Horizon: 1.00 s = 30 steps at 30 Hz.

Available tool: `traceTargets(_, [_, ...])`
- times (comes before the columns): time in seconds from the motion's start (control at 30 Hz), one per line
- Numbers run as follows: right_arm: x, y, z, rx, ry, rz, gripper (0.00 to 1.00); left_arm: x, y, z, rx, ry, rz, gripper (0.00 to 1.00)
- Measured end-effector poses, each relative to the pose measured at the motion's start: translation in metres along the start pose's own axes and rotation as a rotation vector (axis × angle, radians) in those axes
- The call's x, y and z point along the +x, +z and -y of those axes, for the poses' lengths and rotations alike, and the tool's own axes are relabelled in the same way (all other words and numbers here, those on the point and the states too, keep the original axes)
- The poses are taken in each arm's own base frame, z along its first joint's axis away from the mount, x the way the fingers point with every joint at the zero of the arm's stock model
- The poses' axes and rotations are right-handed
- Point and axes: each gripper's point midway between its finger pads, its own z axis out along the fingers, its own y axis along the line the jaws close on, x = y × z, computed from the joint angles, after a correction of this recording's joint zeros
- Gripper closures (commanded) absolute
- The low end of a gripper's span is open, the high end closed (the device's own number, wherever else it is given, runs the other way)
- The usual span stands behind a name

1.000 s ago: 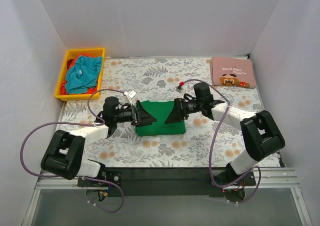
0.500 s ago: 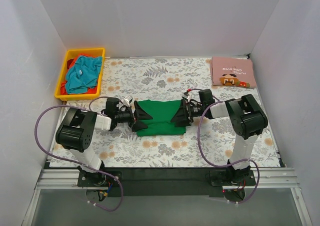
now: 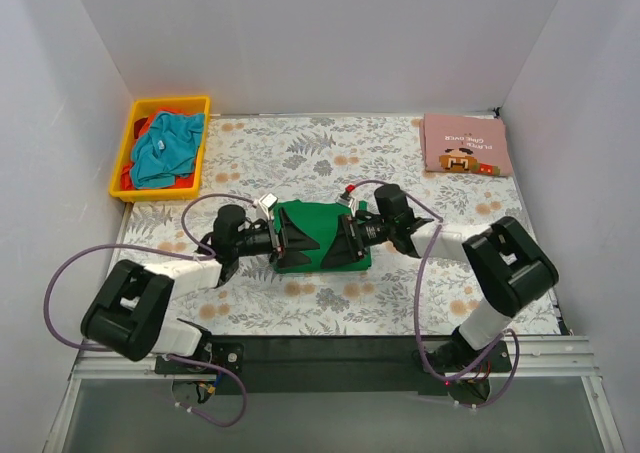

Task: Fold and stack the t-shirts
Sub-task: Fold the tshirt

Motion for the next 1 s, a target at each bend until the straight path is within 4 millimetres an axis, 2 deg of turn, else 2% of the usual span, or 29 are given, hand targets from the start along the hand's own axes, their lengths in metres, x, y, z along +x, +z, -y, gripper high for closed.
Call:
traceTargets(0.23, [0.018, 0.016, 0.065, 0.071, 0.225, -0.042, 0.02, -0.006, 0.017, -0.057, -0.117, -0.184, 0.018, 0.08])
traceTargets(0.33, [0.018, 0.017, 0.069, 0.056, 0.255, -0.049, 0.02, -0.004, 0.021, -0.078, -0.166, -0.242, 0.018, 0.08])
traceTargets(0.47, [0.013, 0.012, 0.073, 0.033, 0.279, -0.037, 0.02, -0.011, 0.022, -0.083, -0.202, -0.241, 0.039, 0.08])
traceTargets(0.57, [0.005, 0.001, 0.078, 0.025, 0.295, 0.000, 0.02, -0.016, 0.017, -0.087, -0.229, -0.247, 0.065, 0.08])
traceTargets(0.67, [0.001, -0.018, 0.084, 0.029, 0.307, 0.055, 0.02, -0.025, 0.004, -0.091, -0.251, -0.268, 0.107, 0.08])
traceTargets(0.77, [0.008, -0.041, 0.090, 0.067, 0.341, 0.117, 0.02, -0.028, -0.013, -0.092, -0.267, -0.286, 0.138, 0.08])
traceTargets(0.83, [0.012, -0.051, 0.088, 0.085, 0.343, 0.136, 0.04, -0.031, -0.021, -0.086, -0.265, -0.273, 0.151, 0.08])
traceTargets(0.93, [0.009, -0.055, 0.069, 0.080, 0.286, 0.132, 0.07, -0.034, -0.024, -0.058, -0.213, -0.201, 0.131, 0.08])
traceTargets(1.0, [-0.005, -0.056, 0.049, 0.055, 0.212, 0.131, 0.06, -0.042, -0.024, -0.035, -0.168, -0.132, 0.125, 0.10])
